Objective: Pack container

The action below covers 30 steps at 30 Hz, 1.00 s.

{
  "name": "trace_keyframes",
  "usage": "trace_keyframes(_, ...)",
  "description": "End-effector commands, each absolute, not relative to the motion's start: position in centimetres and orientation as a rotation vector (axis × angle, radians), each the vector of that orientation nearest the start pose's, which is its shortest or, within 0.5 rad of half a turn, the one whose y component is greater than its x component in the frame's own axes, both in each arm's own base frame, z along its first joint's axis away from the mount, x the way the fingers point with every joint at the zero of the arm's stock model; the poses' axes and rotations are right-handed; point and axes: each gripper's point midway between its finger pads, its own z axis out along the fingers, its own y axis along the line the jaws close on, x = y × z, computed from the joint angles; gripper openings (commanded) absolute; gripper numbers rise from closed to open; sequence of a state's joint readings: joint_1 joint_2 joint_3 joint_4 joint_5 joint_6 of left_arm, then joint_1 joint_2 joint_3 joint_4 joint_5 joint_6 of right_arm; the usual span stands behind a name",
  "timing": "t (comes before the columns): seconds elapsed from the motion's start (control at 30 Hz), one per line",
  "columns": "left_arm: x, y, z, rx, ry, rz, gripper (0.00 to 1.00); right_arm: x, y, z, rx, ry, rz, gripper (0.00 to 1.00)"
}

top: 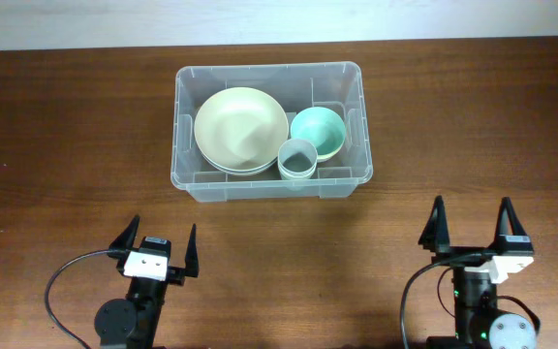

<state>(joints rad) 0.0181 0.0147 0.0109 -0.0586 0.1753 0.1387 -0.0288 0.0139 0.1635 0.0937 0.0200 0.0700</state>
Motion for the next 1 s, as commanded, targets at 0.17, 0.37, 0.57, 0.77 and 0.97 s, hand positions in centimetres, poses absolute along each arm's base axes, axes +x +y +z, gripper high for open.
trace_keyframes(0.17, 24.4, -2.5, 16.1, 0.24, 1.614, -0.01, 1.0, 23.8, -0.5, 24.0, 0.054, 1.323, 0.033, 0.99)
trace_keyframes(0.37, 24.4, -2.5, 16.1, 0.24, 1.614, -0.01, 1.0, 24.3, -0.4, 21.9, 0.053, 1.389, 0.034, 0.99)
trace_keyframes(0.57, 24.4, -2.5, 16.1, 0.24, 1.614, -0.01, 1.0, 24.7, -0.4, 18.3, 0.059, 1.536, 0.033, 0.99)
trace_keyframes(0.77, 24.4, -2.5, 16.1, 0.24, 1.614, -0.01, 1.0, 24.6, -0.4, 15.6, 0.061, 1.648, 0.029, 0.99)
trace_keyframes(0.97, 24.4, -2.5, 16.1, 0.24, 1.614, -0.01, 1.0, 24.6, -0.4, 15.6, 0.064, 1.648, 0.032, 0.99)
